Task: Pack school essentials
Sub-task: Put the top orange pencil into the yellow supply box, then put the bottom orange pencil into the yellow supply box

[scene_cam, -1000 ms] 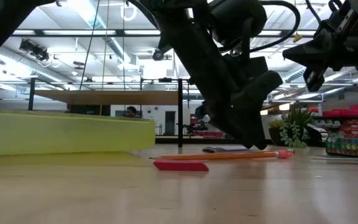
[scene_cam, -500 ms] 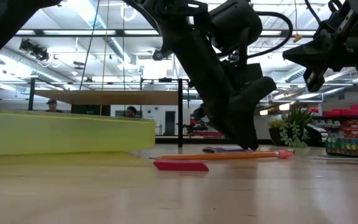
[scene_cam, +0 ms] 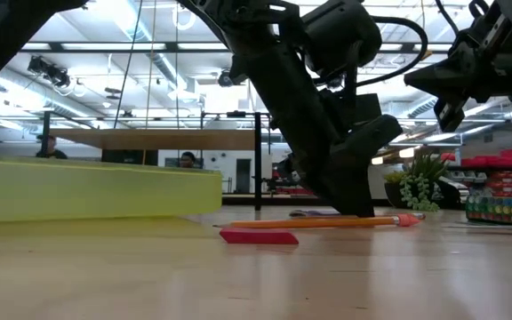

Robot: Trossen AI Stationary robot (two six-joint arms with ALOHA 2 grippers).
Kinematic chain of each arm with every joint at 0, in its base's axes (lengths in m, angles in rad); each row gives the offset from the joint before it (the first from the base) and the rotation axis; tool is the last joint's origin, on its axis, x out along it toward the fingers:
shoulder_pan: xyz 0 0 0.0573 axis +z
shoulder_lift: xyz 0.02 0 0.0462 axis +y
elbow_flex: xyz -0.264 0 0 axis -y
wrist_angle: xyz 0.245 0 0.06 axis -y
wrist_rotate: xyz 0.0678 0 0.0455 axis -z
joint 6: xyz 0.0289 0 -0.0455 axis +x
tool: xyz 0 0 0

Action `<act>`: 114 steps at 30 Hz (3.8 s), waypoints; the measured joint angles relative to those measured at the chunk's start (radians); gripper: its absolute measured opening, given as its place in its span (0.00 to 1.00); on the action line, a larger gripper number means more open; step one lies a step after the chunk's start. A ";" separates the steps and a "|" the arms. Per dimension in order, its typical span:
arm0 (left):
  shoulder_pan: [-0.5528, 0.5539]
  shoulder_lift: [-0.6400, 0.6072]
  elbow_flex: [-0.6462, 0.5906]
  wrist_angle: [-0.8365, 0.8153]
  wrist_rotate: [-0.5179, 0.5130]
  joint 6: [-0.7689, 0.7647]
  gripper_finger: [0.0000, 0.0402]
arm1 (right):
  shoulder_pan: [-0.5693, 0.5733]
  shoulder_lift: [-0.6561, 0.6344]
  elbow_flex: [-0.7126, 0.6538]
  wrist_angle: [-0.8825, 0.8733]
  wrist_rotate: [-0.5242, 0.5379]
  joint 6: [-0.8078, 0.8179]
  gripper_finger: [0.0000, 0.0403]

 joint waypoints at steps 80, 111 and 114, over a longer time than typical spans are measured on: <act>-0.018 -0.302 0.029 -0.379 0.016 0.059 0.02 | 0.000 0.001 0.000 -0.035 0.000 0.000 0.02; -0.035 -0.216 -0.292 0.434 0.192 0.200 0.05 | 0.000 0.005 0.000 -0.060 0.000 0.000 0.02; -0.035 -0.215 -0.355 0.589 0.171 0.178 0.07 | 0.000 0.005 0.000 -0.060 0.000 0.000 0.02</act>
